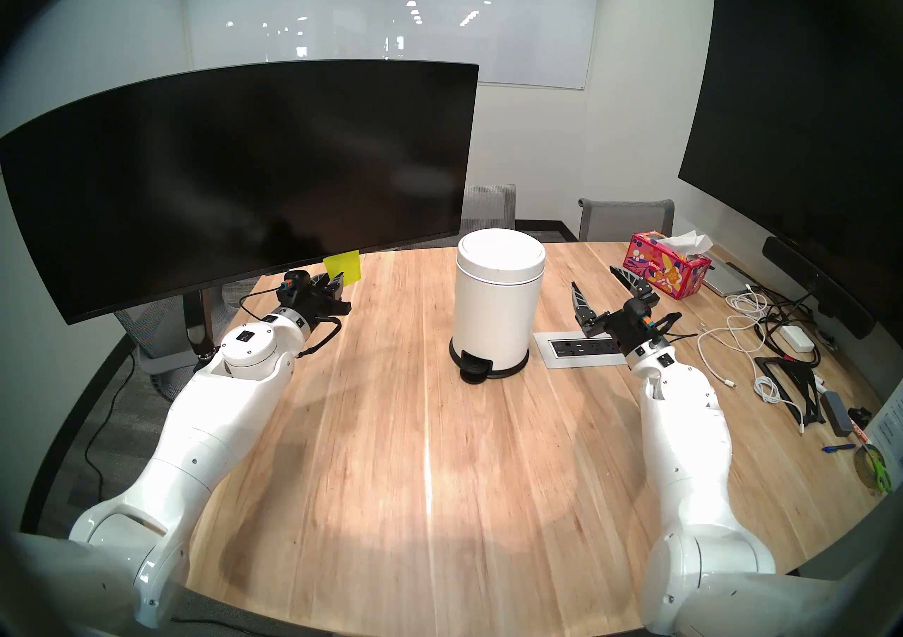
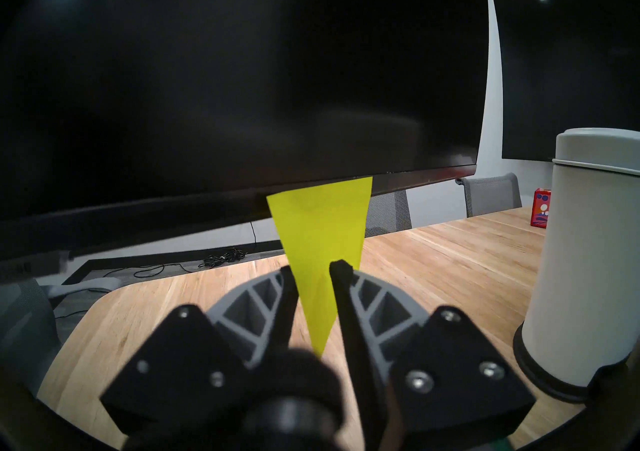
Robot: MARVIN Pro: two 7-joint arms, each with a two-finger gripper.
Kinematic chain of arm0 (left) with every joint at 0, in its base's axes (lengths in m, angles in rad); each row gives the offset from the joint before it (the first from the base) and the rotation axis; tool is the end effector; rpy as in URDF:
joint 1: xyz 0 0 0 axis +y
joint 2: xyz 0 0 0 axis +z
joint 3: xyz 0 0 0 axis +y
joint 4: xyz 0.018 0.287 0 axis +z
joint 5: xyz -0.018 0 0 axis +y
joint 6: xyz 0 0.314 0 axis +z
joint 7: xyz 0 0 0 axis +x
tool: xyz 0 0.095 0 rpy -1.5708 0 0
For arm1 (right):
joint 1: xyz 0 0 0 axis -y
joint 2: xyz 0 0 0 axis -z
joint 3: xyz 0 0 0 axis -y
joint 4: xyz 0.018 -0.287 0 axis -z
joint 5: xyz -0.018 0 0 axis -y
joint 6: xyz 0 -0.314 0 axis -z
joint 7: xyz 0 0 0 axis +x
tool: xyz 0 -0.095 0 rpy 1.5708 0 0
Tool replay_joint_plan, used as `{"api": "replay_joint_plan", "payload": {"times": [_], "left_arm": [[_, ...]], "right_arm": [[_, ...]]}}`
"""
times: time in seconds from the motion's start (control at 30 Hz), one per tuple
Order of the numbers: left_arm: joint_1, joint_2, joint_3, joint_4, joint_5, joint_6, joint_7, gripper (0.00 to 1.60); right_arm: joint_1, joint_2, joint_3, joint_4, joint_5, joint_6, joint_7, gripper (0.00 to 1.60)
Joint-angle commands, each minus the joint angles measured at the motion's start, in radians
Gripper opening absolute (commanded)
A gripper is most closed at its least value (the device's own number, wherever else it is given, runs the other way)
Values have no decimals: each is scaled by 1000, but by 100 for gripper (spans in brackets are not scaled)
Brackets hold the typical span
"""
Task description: Peel the sticky note off the monitor, open the trash can lid and drop the sticker into the trash can
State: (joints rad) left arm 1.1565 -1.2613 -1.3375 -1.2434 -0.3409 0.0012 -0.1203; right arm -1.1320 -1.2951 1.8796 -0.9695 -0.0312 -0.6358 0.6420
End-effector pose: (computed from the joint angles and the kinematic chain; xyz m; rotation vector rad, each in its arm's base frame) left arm 0.5322 0.0335 -0.2496 2.0832 -0.2791 2.1429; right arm 0.5007 -0.1767 -0.2589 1.6388 0.7058 2.4959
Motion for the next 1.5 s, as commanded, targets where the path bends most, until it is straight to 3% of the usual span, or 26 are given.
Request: {"api": "replay_joint_plan", "payload": {"times": [0.0, 0.73, 1.47], "left_arm": [[-19, -2, -8, -21, -2, -14, -1, 0], [45, 19, -43, -156, -46, 42, -24, 0], [224, 56, -91, -393, -102, 139, -19, 0]], "right_arm": [[14, 1, 2, -19, 5, -2, -1, 160], [15, 1, 2, -18, 5, -3, -1, 160], [14, 1, 2, -19, 5, -2, -2, 160]]}}
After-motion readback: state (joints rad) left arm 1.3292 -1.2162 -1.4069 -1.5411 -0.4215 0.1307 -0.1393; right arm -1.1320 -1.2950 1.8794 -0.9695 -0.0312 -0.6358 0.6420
